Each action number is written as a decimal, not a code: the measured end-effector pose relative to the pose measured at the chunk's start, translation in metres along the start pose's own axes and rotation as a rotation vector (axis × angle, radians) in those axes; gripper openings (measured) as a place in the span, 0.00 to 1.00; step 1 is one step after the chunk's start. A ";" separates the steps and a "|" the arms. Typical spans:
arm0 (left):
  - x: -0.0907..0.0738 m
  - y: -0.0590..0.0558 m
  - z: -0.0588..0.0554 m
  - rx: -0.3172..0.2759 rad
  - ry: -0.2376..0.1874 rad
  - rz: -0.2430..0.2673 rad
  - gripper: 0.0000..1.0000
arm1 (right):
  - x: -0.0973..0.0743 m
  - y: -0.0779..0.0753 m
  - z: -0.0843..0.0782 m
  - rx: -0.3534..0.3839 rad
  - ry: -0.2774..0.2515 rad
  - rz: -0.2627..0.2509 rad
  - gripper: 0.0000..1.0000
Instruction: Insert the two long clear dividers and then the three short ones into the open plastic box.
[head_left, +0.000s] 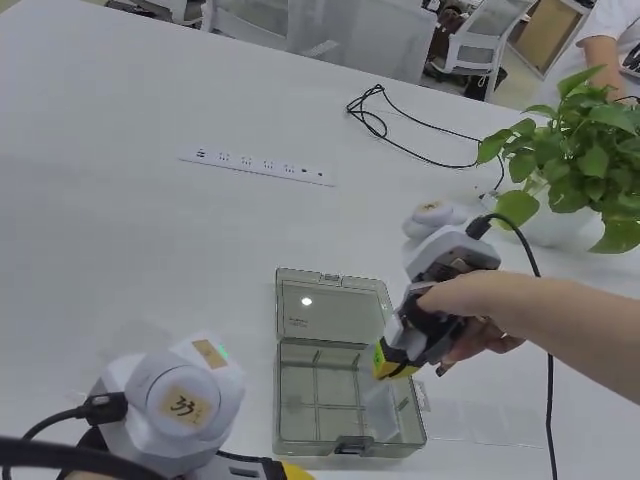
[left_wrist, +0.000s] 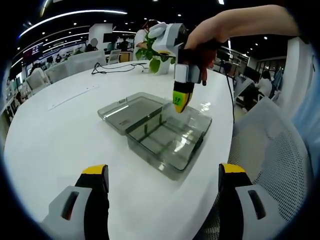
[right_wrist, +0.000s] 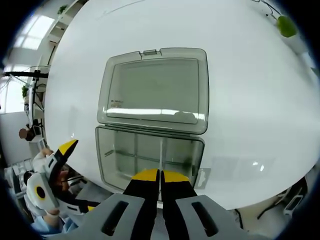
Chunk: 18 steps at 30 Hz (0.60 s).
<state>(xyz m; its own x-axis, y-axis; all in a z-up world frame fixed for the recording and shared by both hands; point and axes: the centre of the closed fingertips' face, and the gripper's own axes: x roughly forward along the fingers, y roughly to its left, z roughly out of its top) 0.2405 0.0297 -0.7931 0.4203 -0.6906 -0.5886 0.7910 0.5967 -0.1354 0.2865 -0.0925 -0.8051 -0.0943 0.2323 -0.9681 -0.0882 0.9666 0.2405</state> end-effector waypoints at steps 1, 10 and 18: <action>0.000 0.000 0.000 0.001 0.000 -0.001 0.92 | 0.001 0.000 0.000 -0.001 -0.001 -0.003 0.02; -0.002 0.000 -0.003 0.000 0.006 0.002 0.92 | 0.009 0.001 0.002 -0.042 -0.007 -0.033 0.02; -0.002 0.000 -0.003 -0.001 0.009 0.001 0.92 | 0.016 -0.001 0.002 -0.044 -0.009 -0.041 0.02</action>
<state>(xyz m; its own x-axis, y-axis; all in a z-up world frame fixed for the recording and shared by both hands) 0.2385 0.0322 -0.7944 0.4173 -0.6864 -0.5955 0.7899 0.5980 -0.1357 0.2873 -0.0892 -0.8210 -0.0811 0.1941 -0.9776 -0.1357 0.9696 0.2037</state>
